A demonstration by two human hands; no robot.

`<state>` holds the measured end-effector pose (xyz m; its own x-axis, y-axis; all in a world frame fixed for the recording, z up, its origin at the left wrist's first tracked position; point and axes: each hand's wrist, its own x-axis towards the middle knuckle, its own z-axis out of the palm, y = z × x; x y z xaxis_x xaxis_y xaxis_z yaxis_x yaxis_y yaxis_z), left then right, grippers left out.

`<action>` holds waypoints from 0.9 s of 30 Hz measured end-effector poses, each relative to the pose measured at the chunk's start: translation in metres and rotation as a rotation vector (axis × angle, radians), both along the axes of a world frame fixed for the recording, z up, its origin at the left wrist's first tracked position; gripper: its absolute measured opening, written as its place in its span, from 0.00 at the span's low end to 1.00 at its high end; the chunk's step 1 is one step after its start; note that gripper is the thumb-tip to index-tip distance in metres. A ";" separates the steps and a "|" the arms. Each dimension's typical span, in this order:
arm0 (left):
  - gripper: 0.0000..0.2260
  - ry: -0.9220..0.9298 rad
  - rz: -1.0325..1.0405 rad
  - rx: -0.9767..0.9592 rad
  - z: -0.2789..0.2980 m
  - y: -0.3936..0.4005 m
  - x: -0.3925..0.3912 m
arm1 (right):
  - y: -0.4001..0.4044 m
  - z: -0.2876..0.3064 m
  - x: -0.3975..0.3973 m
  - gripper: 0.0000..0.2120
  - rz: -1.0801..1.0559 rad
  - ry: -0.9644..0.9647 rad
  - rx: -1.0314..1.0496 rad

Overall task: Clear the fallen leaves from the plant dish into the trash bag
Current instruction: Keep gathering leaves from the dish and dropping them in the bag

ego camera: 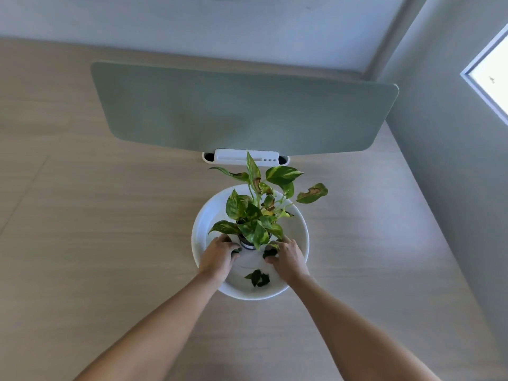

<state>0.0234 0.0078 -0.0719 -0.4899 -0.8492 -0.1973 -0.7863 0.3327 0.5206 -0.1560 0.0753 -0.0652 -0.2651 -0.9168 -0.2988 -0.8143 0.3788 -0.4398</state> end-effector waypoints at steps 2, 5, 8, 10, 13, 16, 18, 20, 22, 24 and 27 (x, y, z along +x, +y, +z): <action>0.11 0.030 0.018 0.023 0.001 0.002 -0.002 | 0.002 -0.001 0.003 0.10 -0.011 -0.011 -0.010; 0.10 0.054 0.029 0.074 0.003 0.003 0.000 | 0.004 0.003 0.009 0.08 -0.045 -0.019 -0.012; 0.06 0.176 0.125 0.121 0.006 0.002 0.007 | 0.008 0.012 0.007 0.08 -0.271 -0.152 -0.051; 0.06 0.239 0.186 0.169 0.013 0.002 0.013 | 0.013 0.023 0.001 0.06 -0.460 -0.267 -0.117; 0.06 0.255 0.208 0.224 0.024 0.007 0.020 | 0.028 0.044 -0.013 0.03 -0.657 -0.374 -0.208; 0.04 0.280 0.214 0.264 0.039 0.023 0.012 | 0.049 0.060 -0.033 0.04 -0.813 -0.548 -0.290; 0.04 0.286 0.184 0.290 0.048 0.041 -0.003 | 0.068 0.069 -0.049 0.08 -0.867 -0.638 -0.343; 0.05 0.249 0.103 0.296 0.055 0.063 -0.024 | 0.094 0.080 -0.065 0.07 -0.892 -0.693 -0.385; 0.05 0.246 0.024 0.288 0.063 0.090 -0.051 | 0.130 0.087 -0.082 0.06 -0.945 -0.697 -0.394; 0.02 0.256 -0.037 0.298 0.072 0.127 -0.085 | 0.180 0.088 -0.105 0.04 -1.008 -0.683 -0.398; 0.08 0.284 -0.074 0.362 0.076 0.182 -0.132 | 0.257 0.084 -0.139 0.03 -1.056 -0.719 -0.381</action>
